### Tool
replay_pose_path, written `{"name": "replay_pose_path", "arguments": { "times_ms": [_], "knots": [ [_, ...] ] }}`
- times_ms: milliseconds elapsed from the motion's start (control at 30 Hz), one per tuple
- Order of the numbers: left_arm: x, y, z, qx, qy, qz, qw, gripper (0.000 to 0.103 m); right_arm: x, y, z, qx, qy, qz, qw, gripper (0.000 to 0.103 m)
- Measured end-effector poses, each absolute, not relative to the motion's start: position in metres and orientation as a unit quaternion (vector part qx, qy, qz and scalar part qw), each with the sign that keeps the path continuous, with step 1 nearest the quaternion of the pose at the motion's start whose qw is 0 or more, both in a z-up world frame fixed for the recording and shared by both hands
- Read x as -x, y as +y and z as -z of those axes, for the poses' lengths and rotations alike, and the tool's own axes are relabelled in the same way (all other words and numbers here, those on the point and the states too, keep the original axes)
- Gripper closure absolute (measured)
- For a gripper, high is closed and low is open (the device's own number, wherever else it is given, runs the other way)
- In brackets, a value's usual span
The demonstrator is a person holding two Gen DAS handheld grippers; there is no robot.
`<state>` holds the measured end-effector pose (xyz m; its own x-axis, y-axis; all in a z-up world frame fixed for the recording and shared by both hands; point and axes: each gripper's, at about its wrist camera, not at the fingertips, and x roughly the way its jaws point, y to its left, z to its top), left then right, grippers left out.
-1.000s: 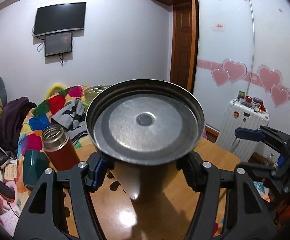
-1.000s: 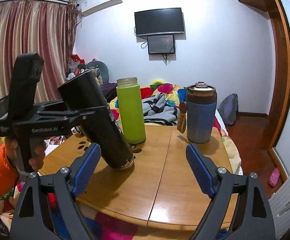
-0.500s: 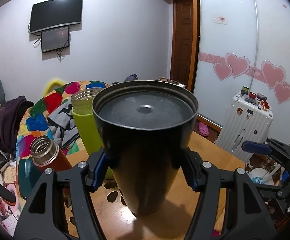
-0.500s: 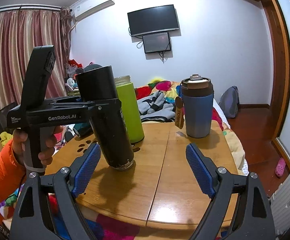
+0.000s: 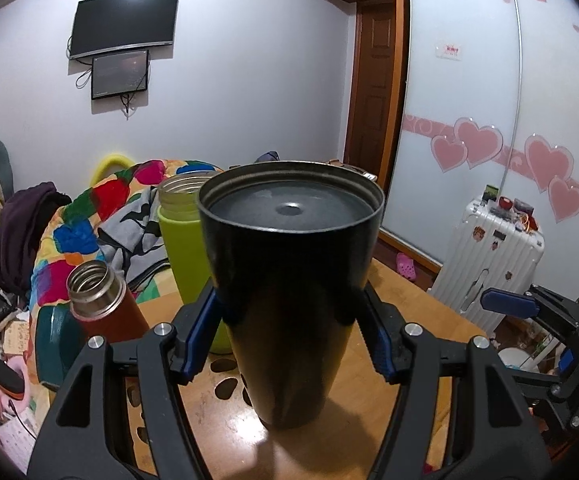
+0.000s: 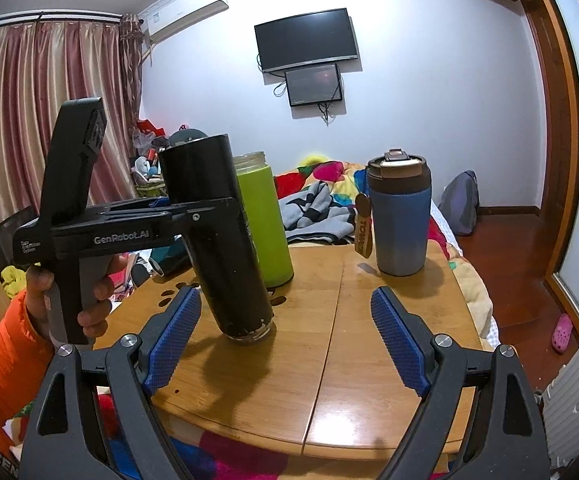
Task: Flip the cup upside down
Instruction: 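Turn the tumbler upright with the left gripper and lower it onto the table, then open the left gripper and pull back from the standing tumbler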
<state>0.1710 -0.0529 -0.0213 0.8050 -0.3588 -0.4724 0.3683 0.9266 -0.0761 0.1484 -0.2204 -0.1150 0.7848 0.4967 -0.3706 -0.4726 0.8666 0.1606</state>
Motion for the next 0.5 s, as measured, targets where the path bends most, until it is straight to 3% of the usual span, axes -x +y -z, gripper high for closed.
{"name": "replay_pose_path", "arguments": {
  "times_ms": [300, 367, 500],
  "knots": [
    [-0.135, -0.041, 0.015, -0.009, 0.211, 0.166, 0.963, 0.033, -0.141, -0.210, 0.098, -0.021, 0.177, -0.257, 0.950, 0.018],
    [-0.126, -0.037, 0.013, -0.004, 0.201, 0.162, 0.966, 0.024, -0.140, -0.207, 0.094, -0.020, 0.170, -0.257, 0.951, 0.018],
    [-0.108, -0.026, 0.007, 0.010, 0.182, 0.147, 0.972, 0.018, -0.135, -0.201, 0.087, -0.018, 0.154, -0.259, 0.953, 0.018]
  ]
}}
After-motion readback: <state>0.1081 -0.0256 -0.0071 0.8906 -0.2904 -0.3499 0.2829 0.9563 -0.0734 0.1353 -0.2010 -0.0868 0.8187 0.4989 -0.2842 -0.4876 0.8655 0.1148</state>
